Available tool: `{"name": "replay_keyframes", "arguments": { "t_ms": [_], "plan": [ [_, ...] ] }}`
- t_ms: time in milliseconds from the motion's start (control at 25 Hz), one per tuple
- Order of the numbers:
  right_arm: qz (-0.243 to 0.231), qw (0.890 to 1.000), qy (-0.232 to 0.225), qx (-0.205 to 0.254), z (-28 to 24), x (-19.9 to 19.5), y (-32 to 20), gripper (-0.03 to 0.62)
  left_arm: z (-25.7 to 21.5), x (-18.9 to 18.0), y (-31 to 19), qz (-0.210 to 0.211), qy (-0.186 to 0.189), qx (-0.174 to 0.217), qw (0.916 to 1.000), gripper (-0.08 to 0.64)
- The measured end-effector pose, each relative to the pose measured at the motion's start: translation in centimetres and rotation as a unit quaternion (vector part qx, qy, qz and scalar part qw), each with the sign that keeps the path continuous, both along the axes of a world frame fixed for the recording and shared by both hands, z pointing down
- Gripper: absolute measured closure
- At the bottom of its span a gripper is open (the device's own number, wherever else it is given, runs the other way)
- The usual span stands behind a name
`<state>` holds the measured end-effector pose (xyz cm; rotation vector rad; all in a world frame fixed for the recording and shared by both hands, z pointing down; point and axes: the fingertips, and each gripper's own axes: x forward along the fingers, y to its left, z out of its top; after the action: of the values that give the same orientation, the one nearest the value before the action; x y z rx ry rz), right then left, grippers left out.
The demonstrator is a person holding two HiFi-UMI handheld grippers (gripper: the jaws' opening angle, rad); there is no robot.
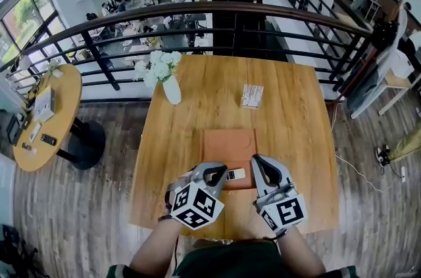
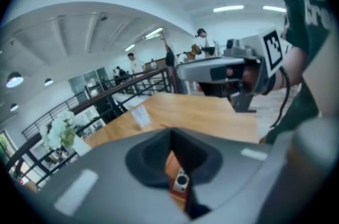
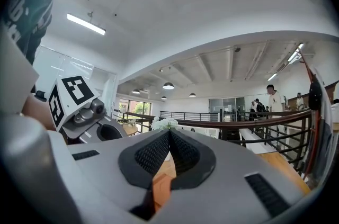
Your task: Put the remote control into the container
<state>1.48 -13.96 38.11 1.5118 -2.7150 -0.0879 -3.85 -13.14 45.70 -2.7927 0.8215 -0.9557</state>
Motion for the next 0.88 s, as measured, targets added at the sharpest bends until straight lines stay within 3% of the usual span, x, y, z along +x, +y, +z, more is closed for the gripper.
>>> {"name": "replay_keyframes", "arguments": {
  "t_ms": [200, 360, 560, 680, 880],
  "plan": [
    [0.006, 1.0, 0.006, 0.004, 0.4, -0.7, 0.2, 0.575, -0.8, -0.7, 0.6, 0.003, 0.033, -0.003, 0.9994, 0.56],
    [0.018, 1.0, 0.001, 0.007, 0.1, -0.4, 0.3, 0.576, -3.1, -0.7, 0.8, -0.017, 0.085, 0.035, 0.9956, 0.563],
    [0.007, 1.0, 0.0, 0.016, -0.7, -1.1, 0.5, 0.575, -6.6, -0.5, 1.6, -0.033, 0.156, 0.109, 0.9813, 0.563],
    [0.003, 0.999, 0.022, 0.032, -0.8, -1.8, 1.0, 0.575, -7.5, -0.9, 1.7, -0.061, 0.166, 0.144, 0.9735, 0.563],
    [-0.01, 0.999, 0.028, 0.039, -0.9, -2.6, 1.4, 0.575, -8.2, -1.8, 1.6, -0.088, 0.203, 0.17, 0.9603, 0.563]
  ]
}}
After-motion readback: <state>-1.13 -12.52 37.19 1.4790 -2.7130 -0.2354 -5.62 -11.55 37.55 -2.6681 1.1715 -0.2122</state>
